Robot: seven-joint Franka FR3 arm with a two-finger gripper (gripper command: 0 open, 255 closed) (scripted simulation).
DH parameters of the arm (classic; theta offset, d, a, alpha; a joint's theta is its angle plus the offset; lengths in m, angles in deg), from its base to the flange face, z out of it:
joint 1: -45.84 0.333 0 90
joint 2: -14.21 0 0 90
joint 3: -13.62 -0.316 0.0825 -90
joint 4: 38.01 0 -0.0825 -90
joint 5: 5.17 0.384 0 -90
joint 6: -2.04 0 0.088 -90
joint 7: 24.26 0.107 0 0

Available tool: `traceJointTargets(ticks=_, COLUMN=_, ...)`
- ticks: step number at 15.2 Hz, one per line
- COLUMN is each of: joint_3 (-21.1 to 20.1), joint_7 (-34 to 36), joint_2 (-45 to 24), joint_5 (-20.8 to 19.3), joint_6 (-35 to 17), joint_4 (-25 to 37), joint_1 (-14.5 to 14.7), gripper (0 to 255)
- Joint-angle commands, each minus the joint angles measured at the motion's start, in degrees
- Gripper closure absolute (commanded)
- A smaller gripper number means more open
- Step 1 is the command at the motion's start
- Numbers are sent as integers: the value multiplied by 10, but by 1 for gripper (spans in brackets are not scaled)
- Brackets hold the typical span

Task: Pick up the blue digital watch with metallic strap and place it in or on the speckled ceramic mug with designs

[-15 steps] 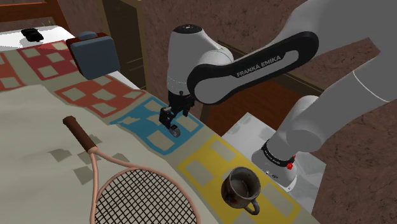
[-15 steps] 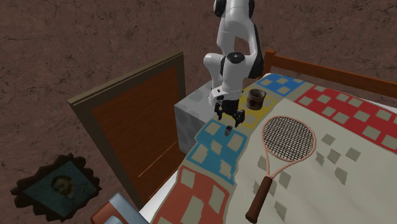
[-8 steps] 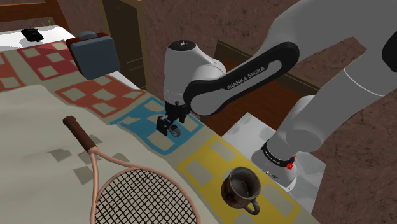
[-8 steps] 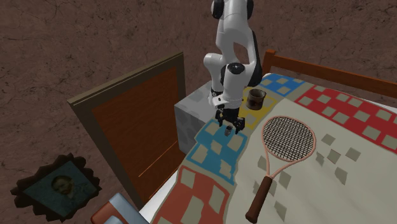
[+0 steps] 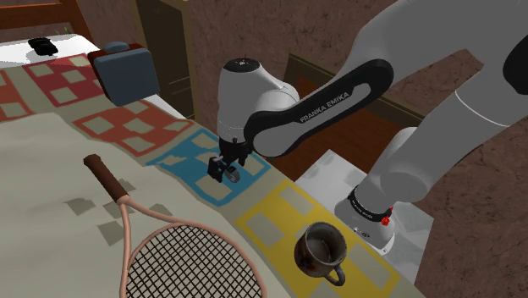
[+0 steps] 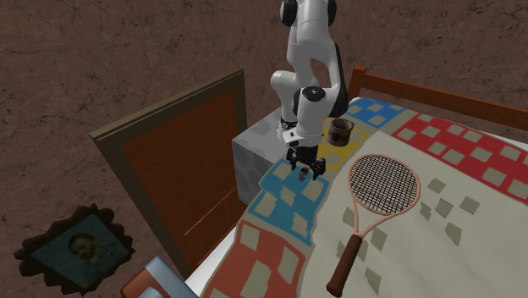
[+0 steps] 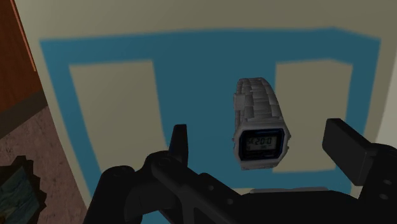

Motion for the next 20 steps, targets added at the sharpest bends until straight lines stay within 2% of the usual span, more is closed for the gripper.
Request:
traceJointTargets(ticks=1, joint_3=0, joint_7=0, joint_2=0, joint_5=0, joint_6=0, joint_4=0, joint_1=0, gripper=0)
traceJointTargets(ticks=2, joint_3=0, joint_7=0, joint_2=0, joint_5=0, joint_6=0, joint_4=0, joint_1=0, gripper=255)
traceJointTargets(ticks=11, joint_3=0, joint_7=0, joint_2=0, joint_5=0, joint_6=0, joint_4=0, joint_1=0, gripper=255)
traceJointTargets(ticks=20, joint_3=11, joint_7=-16, joint_2=51, joint_5=21, joint_6=78, joint_4=31, joint_1=4, gripper=255)
